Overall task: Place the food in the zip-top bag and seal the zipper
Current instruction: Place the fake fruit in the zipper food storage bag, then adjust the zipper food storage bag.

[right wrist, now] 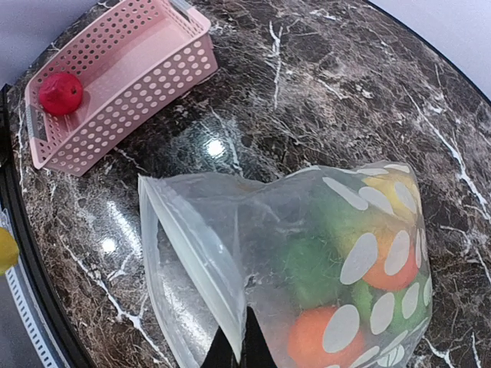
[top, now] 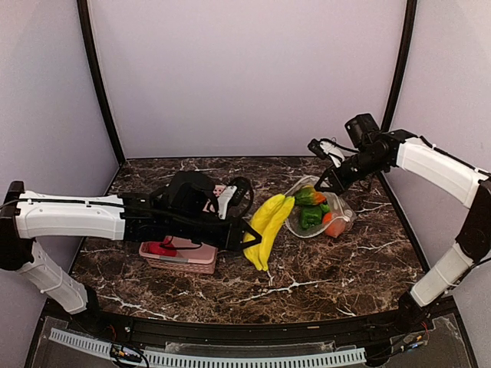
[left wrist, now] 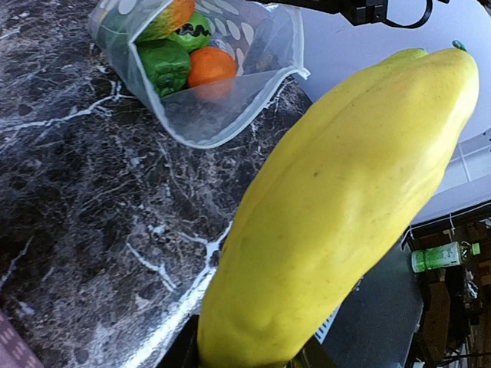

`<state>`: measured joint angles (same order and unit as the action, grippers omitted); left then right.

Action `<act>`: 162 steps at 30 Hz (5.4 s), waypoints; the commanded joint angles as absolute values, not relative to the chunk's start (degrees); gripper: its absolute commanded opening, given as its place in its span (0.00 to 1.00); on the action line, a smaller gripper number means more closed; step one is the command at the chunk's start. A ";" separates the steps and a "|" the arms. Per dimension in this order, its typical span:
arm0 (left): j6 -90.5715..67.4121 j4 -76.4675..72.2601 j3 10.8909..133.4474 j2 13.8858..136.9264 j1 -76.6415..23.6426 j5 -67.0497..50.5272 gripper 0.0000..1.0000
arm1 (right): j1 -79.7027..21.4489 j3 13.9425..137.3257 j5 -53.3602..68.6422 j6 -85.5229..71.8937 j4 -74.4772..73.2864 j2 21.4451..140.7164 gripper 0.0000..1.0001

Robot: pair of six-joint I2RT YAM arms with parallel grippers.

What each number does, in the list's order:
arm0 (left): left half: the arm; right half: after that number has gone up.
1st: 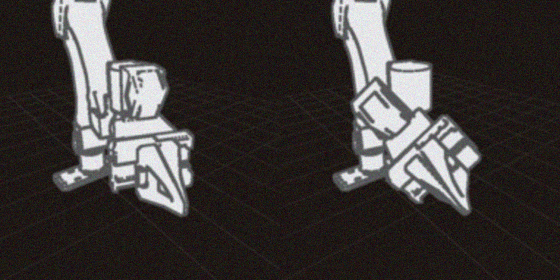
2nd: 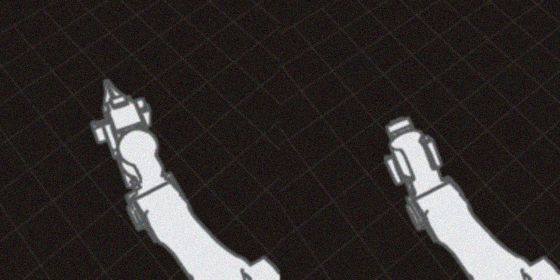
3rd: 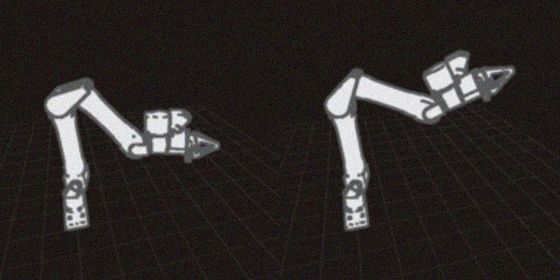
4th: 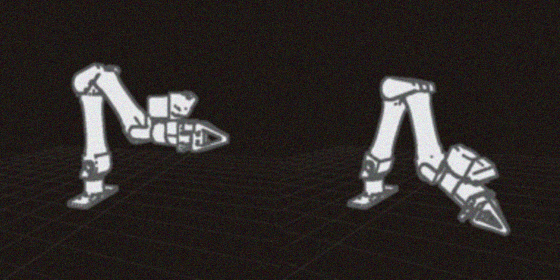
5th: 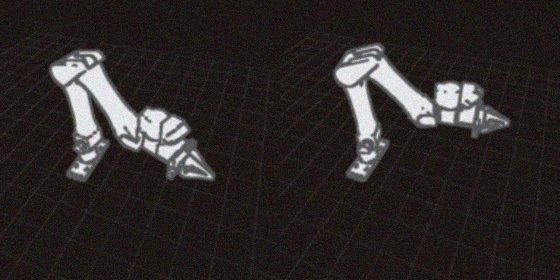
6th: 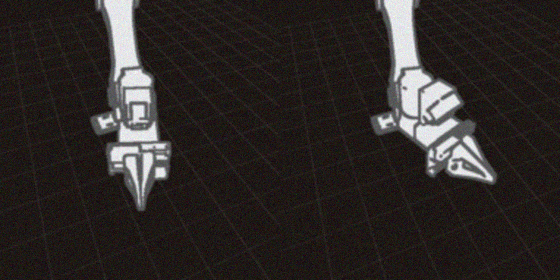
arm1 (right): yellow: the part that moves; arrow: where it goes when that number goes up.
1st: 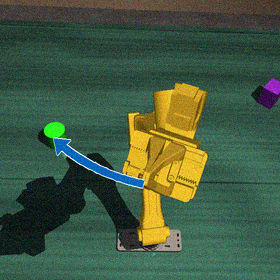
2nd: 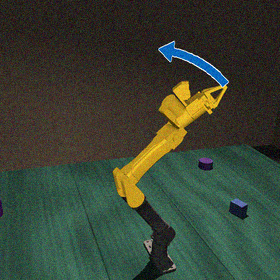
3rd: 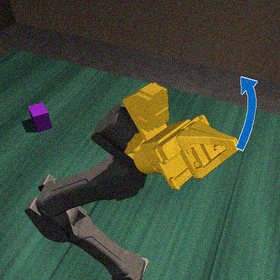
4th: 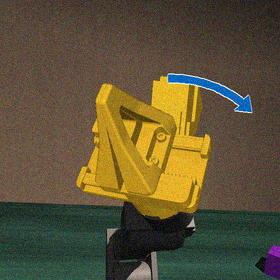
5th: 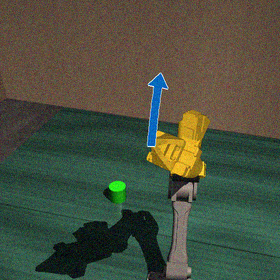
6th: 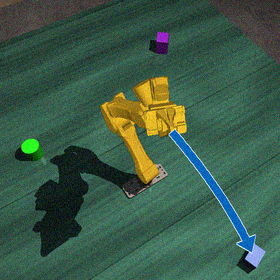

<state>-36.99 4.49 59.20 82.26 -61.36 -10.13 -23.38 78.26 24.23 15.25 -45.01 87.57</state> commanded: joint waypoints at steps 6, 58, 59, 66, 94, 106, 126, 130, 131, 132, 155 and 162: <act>-49.32 -3.39 68.91 93.80 -65.62 -16.95 0.11 | -26.23 76.26 25.93 16.45 -43.68 83.08 0.00; -83.72 -27.23 69.62 108.68 -59.67 -23.82 0.01 | -28.56 76.96 14.13 13.79 -39.94 80.91 0.00; -84.14 -27.41 69.92 108.92 -59.68 -23.95 0.01 | -28.54 76.92 14.84 14.06 -39.98 80.57 0.00; -89.84 -29.64 73.95 113.27 -58.54 -22.81 0.01 | -29.35 75.33 24.37 15.16 -41.55 78.71 0.00; -89.47 -22.38 84.57 119.18 -57.30 -4.55 0.19 | -29.44 74.97 31.41 13.22 -41.61 80.62 0.00; -92.15 -25.02 77.73 119.35 -57.67 -4.98 0.28 | -29.27 78.12 30.95 12.71 -43.19 80.51 0.00; -65.50 -10.78 79.46 104.00 -60.20 -6.87 0.67 | -26.19 79.19 30.18 12.32 -42.50 84.39 0.00; -60.17 -8.56 79.40 102.60 -60.29 -9.94 0.66 | -26.11 79.61 30.75 12.39 -42.88 84.55 0.00; -58.78 -8.59 79.60 102.36 -60.34 -10.77 0.65 | -26.10 79.63 30.68 12.41 -42.97 84.44 0.00; -54.53 -8.26 80.30 101.64 -60.63 -12.47 0.64 | -26.10 79.52 30.75 12.54 -43.05 84.23 0.00; 28.47 22.93 88.19 103.50 -74.67 12.00 0.37 | -26.17 74.73 37.61 15.84 -44.07 80.53 0.00; 31.01 25.47 92.95 109.34 -75.50 12.52 0.36 | -26.19 74.07 37.77 15.58 -43.73 80.41 0.00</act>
<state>27.53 22.55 90.00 107.39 -74.72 11.33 -26.44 74.65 36.36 15.46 -45.08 81.80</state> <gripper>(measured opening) 0.353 0.003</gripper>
